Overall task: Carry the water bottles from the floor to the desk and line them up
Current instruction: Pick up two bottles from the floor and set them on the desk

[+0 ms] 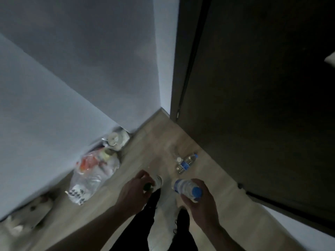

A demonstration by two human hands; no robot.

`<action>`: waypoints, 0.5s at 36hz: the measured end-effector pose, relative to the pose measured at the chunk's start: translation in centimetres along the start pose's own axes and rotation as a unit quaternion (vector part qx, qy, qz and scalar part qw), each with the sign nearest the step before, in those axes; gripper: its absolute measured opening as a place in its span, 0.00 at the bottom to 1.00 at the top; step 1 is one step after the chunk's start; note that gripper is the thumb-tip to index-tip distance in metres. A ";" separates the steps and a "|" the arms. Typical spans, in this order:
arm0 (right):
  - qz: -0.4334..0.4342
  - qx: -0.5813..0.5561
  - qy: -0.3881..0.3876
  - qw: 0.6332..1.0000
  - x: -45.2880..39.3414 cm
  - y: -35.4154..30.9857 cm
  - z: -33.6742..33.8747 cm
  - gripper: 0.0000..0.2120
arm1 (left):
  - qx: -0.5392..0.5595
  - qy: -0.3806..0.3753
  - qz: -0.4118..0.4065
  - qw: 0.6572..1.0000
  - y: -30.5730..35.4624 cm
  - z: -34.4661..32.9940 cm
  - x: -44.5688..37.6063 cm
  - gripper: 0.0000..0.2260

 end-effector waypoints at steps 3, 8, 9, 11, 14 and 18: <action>0.031 0.000 -0.003 1.000 1.8 -4.7 1.8 0.28 | 0.012 0.038 0.016 0.999 2.2 3.4 4.3 0.07; 0.093 0.011 -0.043 0.995 4.7 -9.3 4.1 0.29 | 0.041 0.115 0.042 0.992 5.2 6.1 10.5 0.09; 0.108 0.020 -0.055 0.992 5.3 -10.1 4.5 0.27 | 0.048 0.132 0.051 0.989 5.5 6.1 11.7 0.09; 0.142 0.044 -0.057 0.987 6.4 -11.2 5.6 0.24 | 0.069 0.168 0.071 0.981 6.1 5.7 14.2 0.10; 0.177 0.076 -0.068 0.979 8.2 -12.7 6.7 0.19 | 0.097 0.232 0.106 0.962 6.5 4.8 17.8 0.10; 0.220 0.119 -0.101 0.963 10.6 -15.5 7.4 0.17 | 0.145 0.292 0.153 0.933 6.8 3.5 23.1 0.10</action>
Point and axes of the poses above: each hand's wrist, its own x-axis away from the middle knuckle, its own z-axis out of the back of the hand, y = z × x, the point moved 1 cm from there along -x, towards the middle knuckle, and after that the axes turned 6 degrees about z, right-handed, at the moved point
